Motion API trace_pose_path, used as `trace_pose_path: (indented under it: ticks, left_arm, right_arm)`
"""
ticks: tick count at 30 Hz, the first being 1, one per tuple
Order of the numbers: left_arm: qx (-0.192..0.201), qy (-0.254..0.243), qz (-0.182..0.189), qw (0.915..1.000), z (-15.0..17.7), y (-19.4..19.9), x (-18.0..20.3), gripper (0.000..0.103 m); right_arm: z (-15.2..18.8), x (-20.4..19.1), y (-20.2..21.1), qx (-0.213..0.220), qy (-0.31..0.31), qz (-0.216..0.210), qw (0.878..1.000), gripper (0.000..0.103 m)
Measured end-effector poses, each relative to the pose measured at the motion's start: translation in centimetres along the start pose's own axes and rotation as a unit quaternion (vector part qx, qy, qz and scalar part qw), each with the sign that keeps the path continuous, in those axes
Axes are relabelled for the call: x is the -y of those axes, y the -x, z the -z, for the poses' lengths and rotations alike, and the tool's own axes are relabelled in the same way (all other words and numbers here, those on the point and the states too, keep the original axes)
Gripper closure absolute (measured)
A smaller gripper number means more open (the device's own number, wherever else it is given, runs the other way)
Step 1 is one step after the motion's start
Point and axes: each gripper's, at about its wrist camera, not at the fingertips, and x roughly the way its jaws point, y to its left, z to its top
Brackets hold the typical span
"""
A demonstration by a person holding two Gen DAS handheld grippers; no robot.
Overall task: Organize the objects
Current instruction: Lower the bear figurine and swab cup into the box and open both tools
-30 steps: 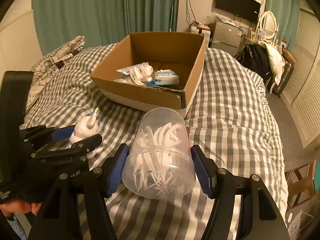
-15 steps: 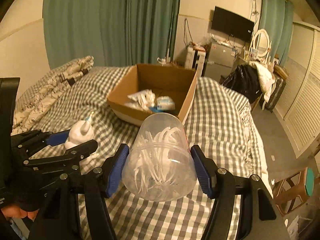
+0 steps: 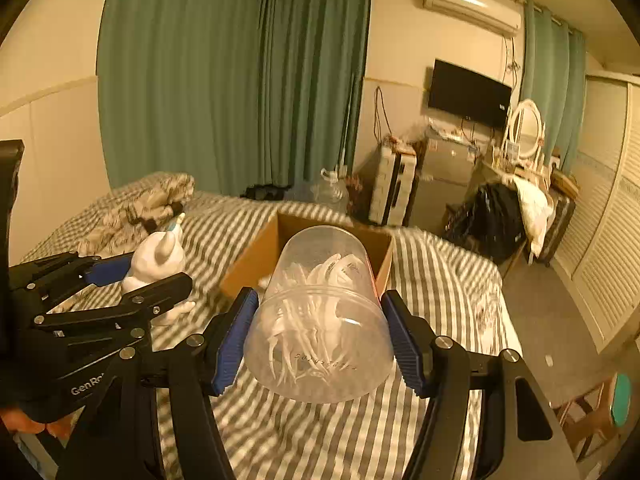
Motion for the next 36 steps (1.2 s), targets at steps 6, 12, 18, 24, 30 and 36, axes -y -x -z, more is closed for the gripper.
trace_pose_path:
  ticks: [6, 12, 18, 24, 30, 36]
  left_arm:
    - [0.017, -0.003, -0.009, 0.9998, -3.2, -3.0, -0.6, 0.056]
    - [0.026, 0.0, -0.019, 0.9995, -5.9, -7.3, -1.9, 0.056]
    - [0.024, -0.008, -0.029, 0.9993, -7.1, -12.5, -3.1, 0.056]
    - [-0.012, -0.019, -0.038, 0.999, -4.9, -17.5, -4.0, 0.056]
    - [-0.064, -0.015, -0.023, 0.9975, -2.1, -21.0, -4.3, 0.056]
    - [-0.088, -0.018, -0.02, 0.9957, -0.8, -23.0, -3.1, 0.056]
  right_arm:
    - [-3.3, 0.5, -2.9, 0.018, -0.001, -0.013, 1.0, 0.04]
    - [-6.3, 1.0, -6.9, 0.026, -0.003, -0.015, 1.0, 0.04]
    - [-8.6, 1.5, -11.9, 0.029, 0.002, -0.006, 1.0, 0.04]
    - [-7.2, 2.5, -17.1, -0.003, -0.01, -0.003, 1.0, 0.04]
    - [-4.9, 2.9, -21.3, -0.051, -0.01, -0.008, 0.999, 0.04]
    - [-3.5, 4.0, -23.5, -0.076, -0.02, -0.003, 0.997, 0.04]
